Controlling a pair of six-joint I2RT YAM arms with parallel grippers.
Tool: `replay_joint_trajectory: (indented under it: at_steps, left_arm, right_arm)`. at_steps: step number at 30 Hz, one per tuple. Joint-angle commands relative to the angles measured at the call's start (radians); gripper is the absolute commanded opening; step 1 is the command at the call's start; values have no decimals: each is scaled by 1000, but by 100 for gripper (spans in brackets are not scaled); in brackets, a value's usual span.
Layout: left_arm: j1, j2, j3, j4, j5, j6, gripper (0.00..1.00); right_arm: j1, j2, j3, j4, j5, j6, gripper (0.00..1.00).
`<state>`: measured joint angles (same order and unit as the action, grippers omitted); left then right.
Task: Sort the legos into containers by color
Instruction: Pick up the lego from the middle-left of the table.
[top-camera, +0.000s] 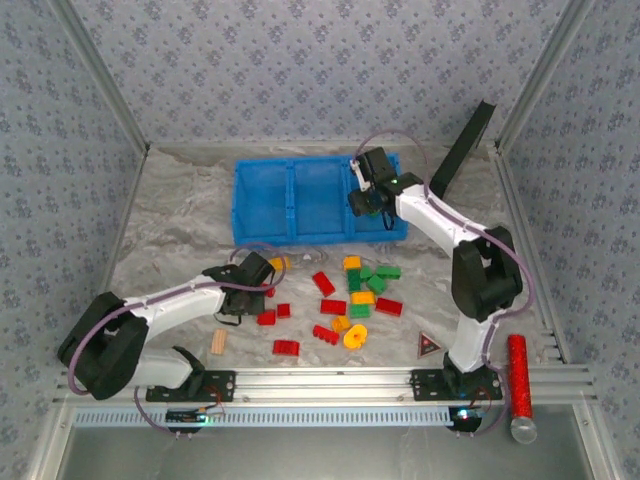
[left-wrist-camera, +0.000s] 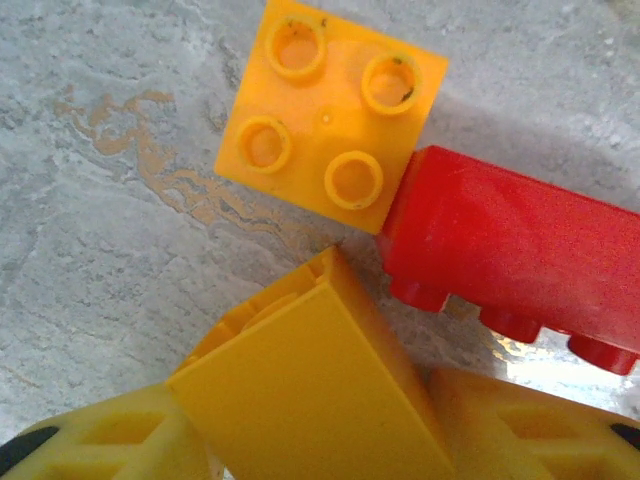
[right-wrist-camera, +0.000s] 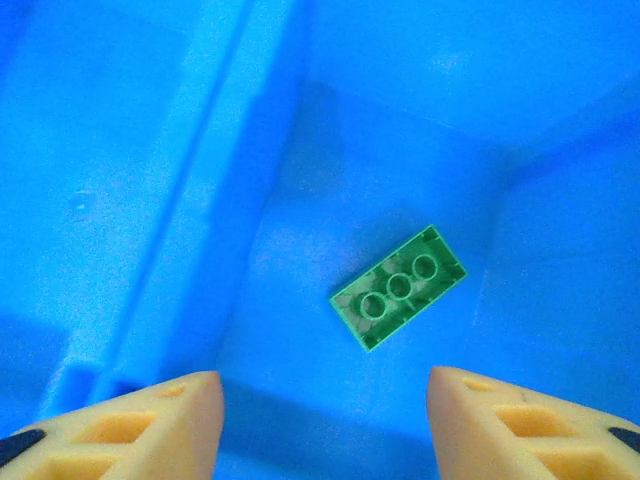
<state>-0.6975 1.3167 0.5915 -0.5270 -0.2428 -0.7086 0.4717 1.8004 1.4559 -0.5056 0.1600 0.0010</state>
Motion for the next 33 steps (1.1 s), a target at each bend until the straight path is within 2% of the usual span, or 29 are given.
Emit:
replay_joint_trajectory:
  at_steps: [1,13,24,27,33]
  left_arm:
    - [0,19,-9,55,-53,-5,51]
    - [6,3,-13,40,-80,-27,37]
    - [12,-291,111,-203,-105,25,32]
    - [29,-286,194,-219,-113,78,32]
    - [67,-176,359,-159,-97,201,31]
  right_arm:
    - [21,-70,-62,-35,-13,16,59]
    - [54,-136,-154,-52,6,28,60]
    - [150,-223,-240,-77,-32,91,61]
    - [194,-237,-272,-68,-50,126,62]
    - [298,-236,-328,-28,-98,180,65]
